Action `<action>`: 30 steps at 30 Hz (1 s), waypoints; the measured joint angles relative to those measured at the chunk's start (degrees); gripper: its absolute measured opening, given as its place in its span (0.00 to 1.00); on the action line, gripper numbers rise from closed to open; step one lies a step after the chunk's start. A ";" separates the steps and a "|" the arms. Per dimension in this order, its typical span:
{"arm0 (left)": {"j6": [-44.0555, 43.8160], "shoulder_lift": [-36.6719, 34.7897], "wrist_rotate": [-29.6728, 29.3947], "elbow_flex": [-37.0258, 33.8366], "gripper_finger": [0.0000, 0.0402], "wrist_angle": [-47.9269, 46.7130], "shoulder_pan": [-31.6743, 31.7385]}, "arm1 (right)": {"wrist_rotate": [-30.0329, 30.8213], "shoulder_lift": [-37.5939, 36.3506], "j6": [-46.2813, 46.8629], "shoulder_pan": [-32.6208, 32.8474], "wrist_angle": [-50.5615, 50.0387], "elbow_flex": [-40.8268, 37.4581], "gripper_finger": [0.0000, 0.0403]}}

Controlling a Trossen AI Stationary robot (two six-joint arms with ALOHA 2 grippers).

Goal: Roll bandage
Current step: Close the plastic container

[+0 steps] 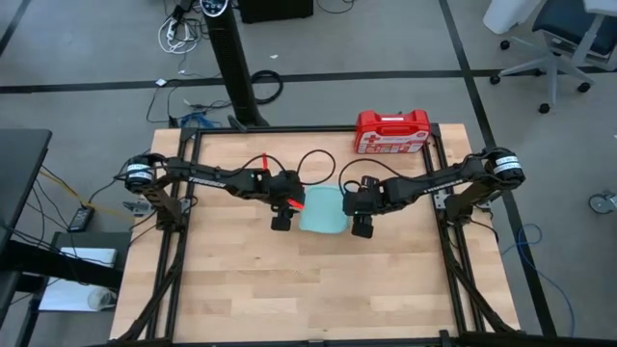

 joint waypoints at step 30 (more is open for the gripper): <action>-6.74 0.00 -0.35 0.02 0.43 1.24 0.09 | -6.97 7.47 1.13 14.65 21.10 0.53 0.43</action>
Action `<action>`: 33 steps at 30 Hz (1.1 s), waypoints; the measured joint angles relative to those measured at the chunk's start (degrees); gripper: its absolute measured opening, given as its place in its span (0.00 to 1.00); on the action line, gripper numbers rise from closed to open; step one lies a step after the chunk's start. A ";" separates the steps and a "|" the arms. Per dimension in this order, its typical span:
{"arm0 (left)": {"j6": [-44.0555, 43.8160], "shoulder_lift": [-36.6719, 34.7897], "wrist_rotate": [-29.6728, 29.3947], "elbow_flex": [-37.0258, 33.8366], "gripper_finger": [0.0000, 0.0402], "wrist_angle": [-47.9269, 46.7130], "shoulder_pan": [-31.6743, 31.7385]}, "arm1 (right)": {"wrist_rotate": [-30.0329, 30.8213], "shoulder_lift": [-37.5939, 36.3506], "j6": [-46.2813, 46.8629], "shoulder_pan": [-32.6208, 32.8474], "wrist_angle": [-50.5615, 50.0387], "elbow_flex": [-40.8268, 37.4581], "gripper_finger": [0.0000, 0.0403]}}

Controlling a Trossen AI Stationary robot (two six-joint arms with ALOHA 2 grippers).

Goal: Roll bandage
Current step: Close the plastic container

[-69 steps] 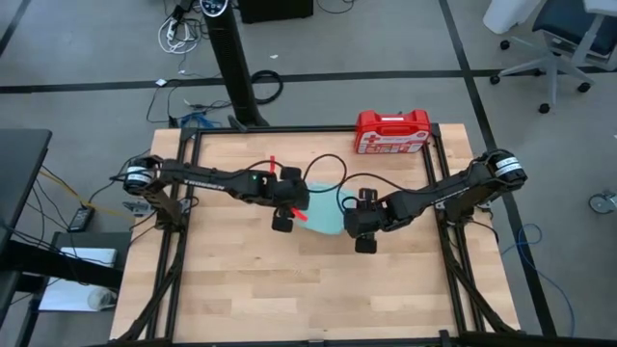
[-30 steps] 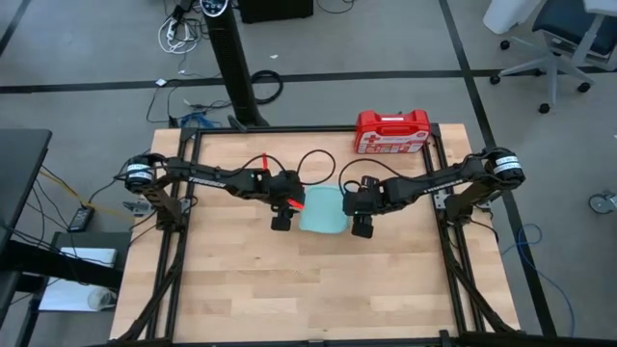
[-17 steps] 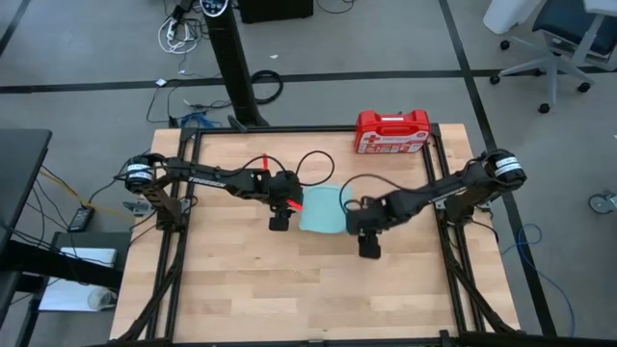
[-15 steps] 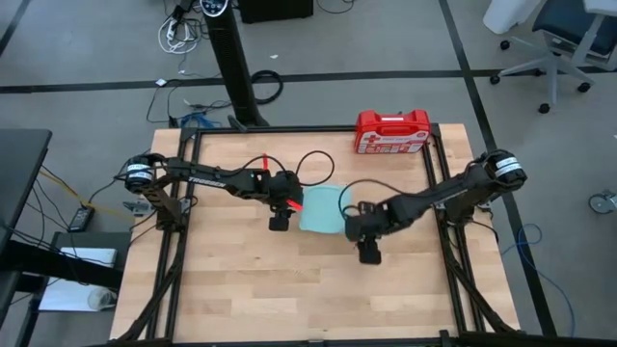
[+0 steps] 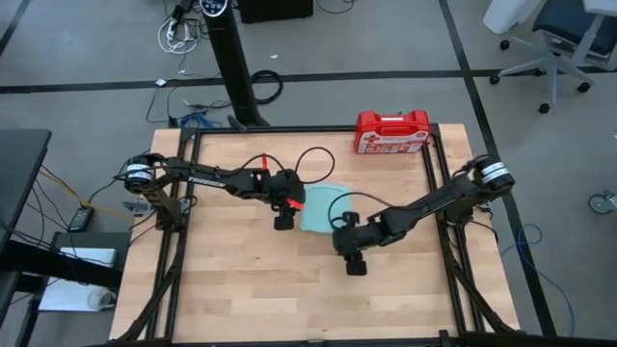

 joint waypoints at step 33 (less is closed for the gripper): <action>0.13 0.01 1.81 0.02 0.43 -0.93 -0.31 | 16.50 5.51 -14.40 -0.51 -0.79 5.39 0.43</action>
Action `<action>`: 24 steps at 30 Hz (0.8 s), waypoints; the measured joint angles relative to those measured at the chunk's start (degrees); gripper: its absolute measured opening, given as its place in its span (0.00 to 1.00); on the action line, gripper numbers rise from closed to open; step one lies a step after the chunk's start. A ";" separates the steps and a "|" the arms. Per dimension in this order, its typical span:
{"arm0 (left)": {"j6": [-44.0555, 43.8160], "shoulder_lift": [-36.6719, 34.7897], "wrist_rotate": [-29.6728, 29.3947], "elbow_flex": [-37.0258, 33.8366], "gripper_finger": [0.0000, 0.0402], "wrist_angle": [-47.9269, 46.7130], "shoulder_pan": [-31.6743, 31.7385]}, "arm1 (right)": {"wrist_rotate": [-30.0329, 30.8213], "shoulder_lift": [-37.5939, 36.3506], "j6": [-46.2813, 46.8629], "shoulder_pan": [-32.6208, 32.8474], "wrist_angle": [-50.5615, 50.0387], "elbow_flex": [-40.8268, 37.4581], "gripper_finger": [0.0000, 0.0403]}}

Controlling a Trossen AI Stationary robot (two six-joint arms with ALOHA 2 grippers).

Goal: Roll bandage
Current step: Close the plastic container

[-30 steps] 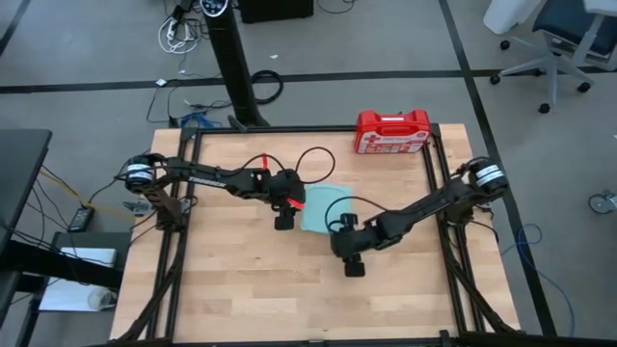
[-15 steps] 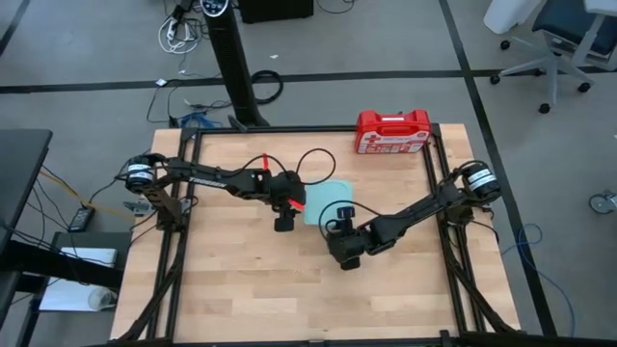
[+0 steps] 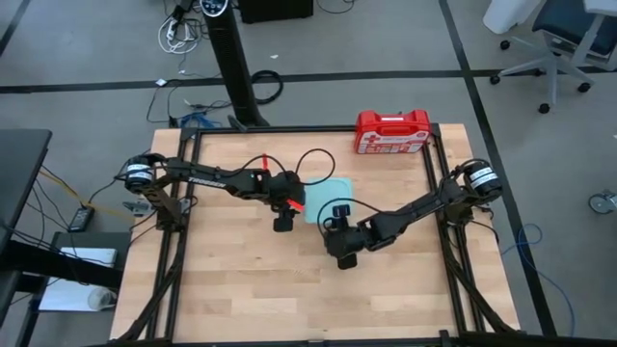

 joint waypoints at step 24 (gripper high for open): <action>-1.60 0.01 -0.32 -0.01 0.43 -4.09 -1.00 | 11.84 -8.37 28.24 6.29 -33.56 -0.28 0.39</action>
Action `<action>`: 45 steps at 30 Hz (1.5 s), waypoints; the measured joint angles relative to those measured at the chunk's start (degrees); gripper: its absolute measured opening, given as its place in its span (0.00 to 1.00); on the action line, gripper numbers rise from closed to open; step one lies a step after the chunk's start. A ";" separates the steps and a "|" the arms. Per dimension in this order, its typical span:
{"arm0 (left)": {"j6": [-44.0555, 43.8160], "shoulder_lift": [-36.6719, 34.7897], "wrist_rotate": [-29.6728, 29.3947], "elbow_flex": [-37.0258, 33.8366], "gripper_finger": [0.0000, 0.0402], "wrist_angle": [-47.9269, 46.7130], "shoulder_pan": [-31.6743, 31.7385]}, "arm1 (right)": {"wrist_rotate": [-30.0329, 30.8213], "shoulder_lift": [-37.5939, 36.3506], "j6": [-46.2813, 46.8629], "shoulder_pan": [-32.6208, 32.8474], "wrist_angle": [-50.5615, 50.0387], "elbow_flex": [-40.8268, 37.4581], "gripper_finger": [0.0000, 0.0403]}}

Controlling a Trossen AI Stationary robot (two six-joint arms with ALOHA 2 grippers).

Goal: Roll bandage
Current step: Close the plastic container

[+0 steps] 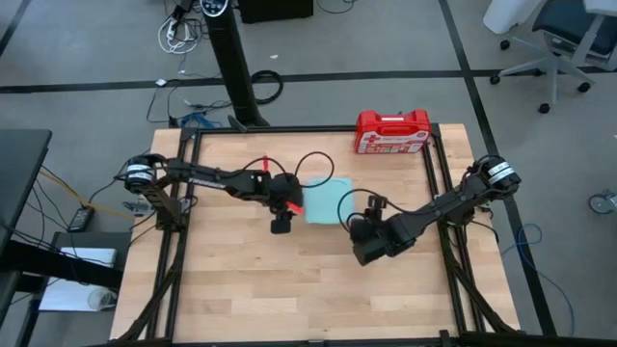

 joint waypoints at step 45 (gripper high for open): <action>1.47 0.00 -10.79 -0.01 0.43 -3.39 -0.14 | -6.98 0.07 -6.29 -13.06 10.26 -3.79 0.37</action>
